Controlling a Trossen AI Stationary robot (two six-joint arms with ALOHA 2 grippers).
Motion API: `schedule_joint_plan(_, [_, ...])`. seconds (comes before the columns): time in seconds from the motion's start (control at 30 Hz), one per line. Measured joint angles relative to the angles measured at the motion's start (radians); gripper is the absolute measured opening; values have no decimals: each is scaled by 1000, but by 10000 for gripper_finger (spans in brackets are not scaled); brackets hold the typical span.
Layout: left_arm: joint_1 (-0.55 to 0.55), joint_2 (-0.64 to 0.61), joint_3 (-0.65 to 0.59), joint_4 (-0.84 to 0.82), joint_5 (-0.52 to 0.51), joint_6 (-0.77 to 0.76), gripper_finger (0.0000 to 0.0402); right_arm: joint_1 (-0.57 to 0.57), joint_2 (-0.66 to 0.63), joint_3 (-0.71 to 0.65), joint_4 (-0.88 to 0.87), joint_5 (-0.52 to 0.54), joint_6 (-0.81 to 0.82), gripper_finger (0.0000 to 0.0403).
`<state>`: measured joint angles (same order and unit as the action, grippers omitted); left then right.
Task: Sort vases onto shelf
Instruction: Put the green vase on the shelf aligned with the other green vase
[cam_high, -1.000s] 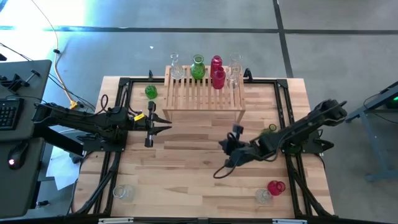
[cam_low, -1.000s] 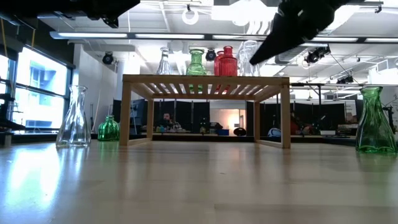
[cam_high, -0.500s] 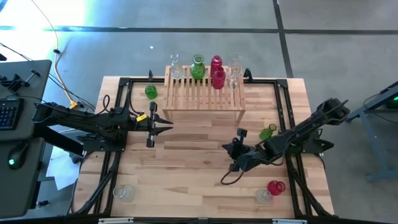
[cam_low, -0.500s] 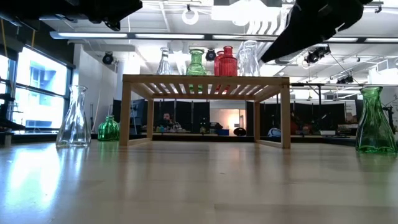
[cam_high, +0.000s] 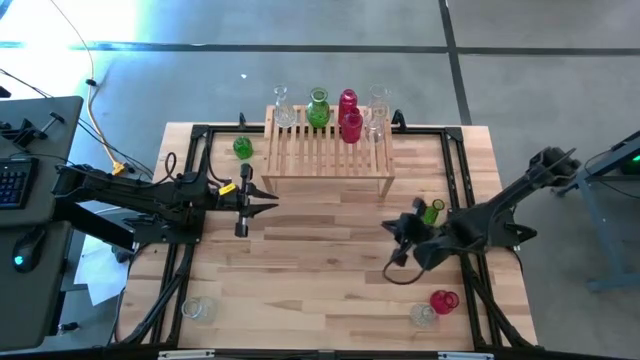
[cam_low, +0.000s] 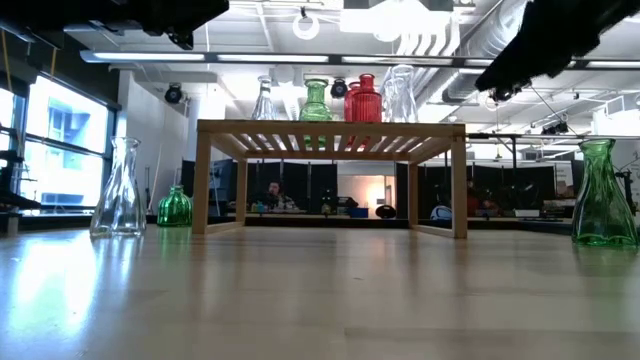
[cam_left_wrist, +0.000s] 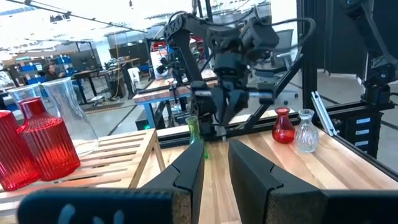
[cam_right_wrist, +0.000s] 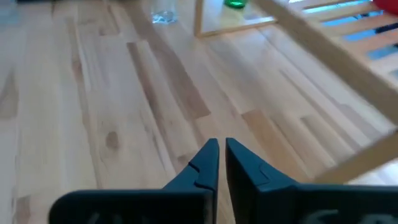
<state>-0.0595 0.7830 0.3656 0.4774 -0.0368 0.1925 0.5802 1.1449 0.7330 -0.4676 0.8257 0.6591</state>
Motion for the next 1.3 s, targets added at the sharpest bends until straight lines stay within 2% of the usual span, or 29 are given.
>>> schedule_joint_plan(0.17, [0, 0, 0, 0, 0, -5, 62, 17, -29, 92, -262, 35, 102, 48])
schedule_joint_plan(0.27, [0, 0, 0, 0, 0, 0, 62, 15, -29, 166, -525, 23, 297, 78])
schedule_joint_plan(0.43, [0, 0, 0, 0, 0, 0, 62, -5, -27, 225, -881, -130, 691, 134])
schedule_joint_plan(0.57, [0, 0, 0, -1, 0, -2, 62, -32, -27, 208, -1022, -243, 885, 181])
schedule_joint_plan(0.7, [0, 0, 0, -1, 0, -5, 62, -60, -26, 167, -1066, -294, 976, 218])
schedule_joint_plan(0.8, [0, 0, 0, -2, 0, -6, 62, -82, -26, 142, -1069, -328, 1003, 232])
schedule_joint_plan(1.1, [0, 0, 0, -2, 0, -7, 62, -116, -26, 63, -1021, -367, 1028, 236])
schedule_joint_plan(1.3, [0, 0, 0, -2, 0, -6, 62, -117, -26, 45, -952, -310, 1068, 228])
